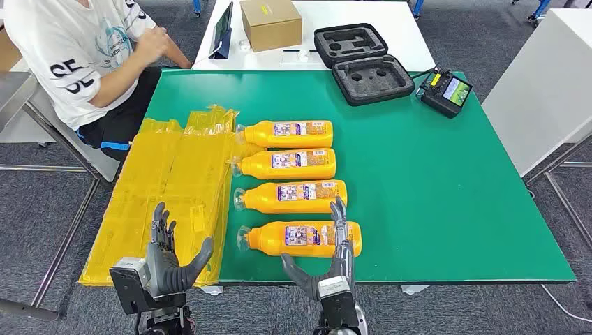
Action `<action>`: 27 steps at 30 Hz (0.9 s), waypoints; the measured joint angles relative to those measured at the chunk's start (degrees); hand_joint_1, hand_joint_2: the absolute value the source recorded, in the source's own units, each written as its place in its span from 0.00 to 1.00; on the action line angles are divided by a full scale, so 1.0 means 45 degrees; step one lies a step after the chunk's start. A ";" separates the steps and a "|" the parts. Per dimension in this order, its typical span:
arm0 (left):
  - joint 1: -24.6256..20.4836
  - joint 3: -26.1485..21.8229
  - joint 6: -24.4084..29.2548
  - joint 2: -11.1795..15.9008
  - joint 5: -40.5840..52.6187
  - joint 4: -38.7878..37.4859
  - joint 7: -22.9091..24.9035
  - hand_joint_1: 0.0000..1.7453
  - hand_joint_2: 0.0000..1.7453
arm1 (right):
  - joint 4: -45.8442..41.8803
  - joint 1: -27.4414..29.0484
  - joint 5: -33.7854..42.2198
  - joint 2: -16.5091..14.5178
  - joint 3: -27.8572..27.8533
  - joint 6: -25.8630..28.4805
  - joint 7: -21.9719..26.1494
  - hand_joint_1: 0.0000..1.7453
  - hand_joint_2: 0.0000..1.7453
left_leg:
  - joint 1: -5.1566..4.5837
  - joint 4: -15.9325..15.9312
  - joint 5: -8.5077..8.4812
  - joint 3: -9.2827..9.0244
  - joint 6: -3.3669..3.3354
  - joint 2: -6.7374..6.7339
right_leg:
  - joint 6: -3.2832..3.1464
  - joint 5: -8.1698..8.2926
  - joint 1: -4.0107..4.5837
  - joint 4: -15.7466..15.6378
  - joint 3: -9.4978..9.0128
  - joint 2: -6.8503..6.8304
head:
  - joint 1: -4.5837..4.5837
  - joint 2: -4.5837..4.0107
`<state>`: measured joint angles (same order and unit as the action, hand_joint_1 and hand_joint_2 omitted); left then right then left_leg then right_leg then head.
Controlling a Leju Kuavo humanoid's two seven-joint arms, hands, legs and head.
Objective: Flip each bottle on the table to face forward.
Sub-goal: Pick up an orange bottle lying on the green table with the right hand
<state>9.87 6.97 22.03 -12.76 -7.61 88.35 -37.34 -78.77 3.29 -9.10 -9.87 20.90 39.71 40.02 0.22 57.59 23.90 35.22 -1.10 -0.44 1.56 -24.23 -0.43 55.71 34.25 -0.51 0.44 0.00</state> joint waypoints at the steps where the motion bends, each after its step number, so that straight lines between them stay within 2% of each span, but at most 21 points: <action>1: 0.0000 -0.0002 0.0002 0.0002 -0.0003 0.0000 0.0001 0.67 1.00 | 0.0000 -0.0007 -0.0007 -0.0002 -0.0003 0.0000 0.0000 0.00 1.00 | 0.0000 0.0000 0.0000 0.0000 0.0000 0.0000 | 0.0000 0.0000 0.0000 0.0000 0.0000 0.0000 | 0.0002 0.0000; 2: 0.0001 -0.0002 0.0001 0.0004 -0.0005 0.0001 0.0001 0.50 1.00 | 0.0000 -0.0010 -0.0015 -0.0005 -0.0006 0.0000 0.0000 0.00 1.00 | 0.0000 0.0000 0.0000 0.0000 0.0000 0.0000 | 0.0000 0.0000 0.0000 0.0000 0.0000 0.0000 | 0.0001 0.0000; 4: 0.0004 -0.0005 -0.0006 0.0016 -0.0010 0.0004 0.0005 0.06 1.00 | 0.0000 -0.0018 -0.0039 -0.0015 -0.0016 0.0004 0.0000 0.00 1.00 | 0.0000 0.0000 0.0000 0.0000 0.0000 0.0000 | 0.0000 0.0000 0.0000 0.0000 0.0000 0.0000 | 0.0004 0.0000; 5: 0.0006 -0.0005 -0.0012 0.0023 -0.0008 0.0005 0.0006 0.00 1.00 | 0.0000 -0.0016 -0.0060 -0.0019 -0.0019 0.0006 0.0000 0.00 1.00 | 0.0000 0.0000 0.0000 0.0000 0.0000 0.0000 | 0.0000 0.0000 0.0000 0.0000 0.0000 0.0000 | 0.0002 0.0000; 7: 0.0019 -0.0004 -0.0015 0.0039 0.0002 0.0005 0.0006 0.42 1.00 | 0.0000 -0.0007 -0.0160 -0.0023 -0.0032 0.0010 0.0000 0.00 1.00 | 0.0000 0.0000 0.0000 0.0000 0.0000 0.0000 | 0.0000 0.0000 0.0000 0.0000 0.0001 0.0000 | 0.0002 0.0000; 8: 0.0031 -0.0004 -0.0011 0.0045 0.0008 0.0005 0.0005 0.44 1.00 | 0.0000 -0.0003 -0.0226 -0.0023 -0.0043 0.0010 0.0000 0.00 1.00 | 0.0000 0.0000 0.0000 0.0000 0.0000 0.0000 | 0.0000 0.0000 0.0000 0.0000 0.0001 0.0000 | 0.0002 0.0000; 9: 0.0045 -0.0004 -0.0007 0.0050 0.0012 0.0005 0.0001 0.44 1.00 | -0.0002 0.0001 -0.0289 -0.0022 -0.0057 0.0011 0.0000 0.00 1.00 | 0.0000 0.0000 0.0000 0.0000 0.0000 0.0000 | 0.0000 0.0000 0.0000 0.0000 0.0001 0.0000 | 0.0002 0.0000; 11: 0.0082 -0.0005 -0.0006 0.0056 0.0011 0.0007 -0.0010 0.01 1.00 | -0.0023 0.0002 -0.0372 -0.0015 -0.0087 0.0011 0.0000 0.00 1.00 | 0.0000 0.0000 0.0001 0.0000 0.0000 0.0000 | 0.0000 -0.0001 0.0000 0.0000 0.0002 0.0000 | 0.0002 0.0000; 21: 0.0213 -0.0083 0.0092 0.0109 -0.0067 0.0018 -0.0046 0.00 1.00 | -0.0027 -0.0093 -0.0851 0.0040 -0.0317 -0.0068 -0.0129 0.00 1.00 | 0.0000 -0.0001 0.0000 0.0000 0.0000 0.0000 | 0.0000 0.0000 0.0000 0.0000 -0.0001 0.0000 | 0.0002 0.0000; 27: 0.0420 -0.0222 0.0138 0.0155 0.0009 0.0145 -0.0092 0.00 1.00 | 0.0076 -0.0541 -0.3289 0.0305 -0.0494 -0.0678 -0.2048 0.00 1.00 | 0.0000 -0.0001 -0.0001 0.0000 0.0000 0.0000 | 0.0000 0.0000 0.0000 0.0000 -0.0001 -0.0001 | 0.0001 0.0000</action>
<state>11.76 5.97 22.65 -12.07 -7.57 89.00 -37.76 -78.43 0.86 -23.90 -8.50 18.67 36.66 30.81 0.22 57.59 23.90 35.22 -1.10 -0.44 1.56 -24.23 -0.43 55.71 34.25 -0.51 0.44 0.00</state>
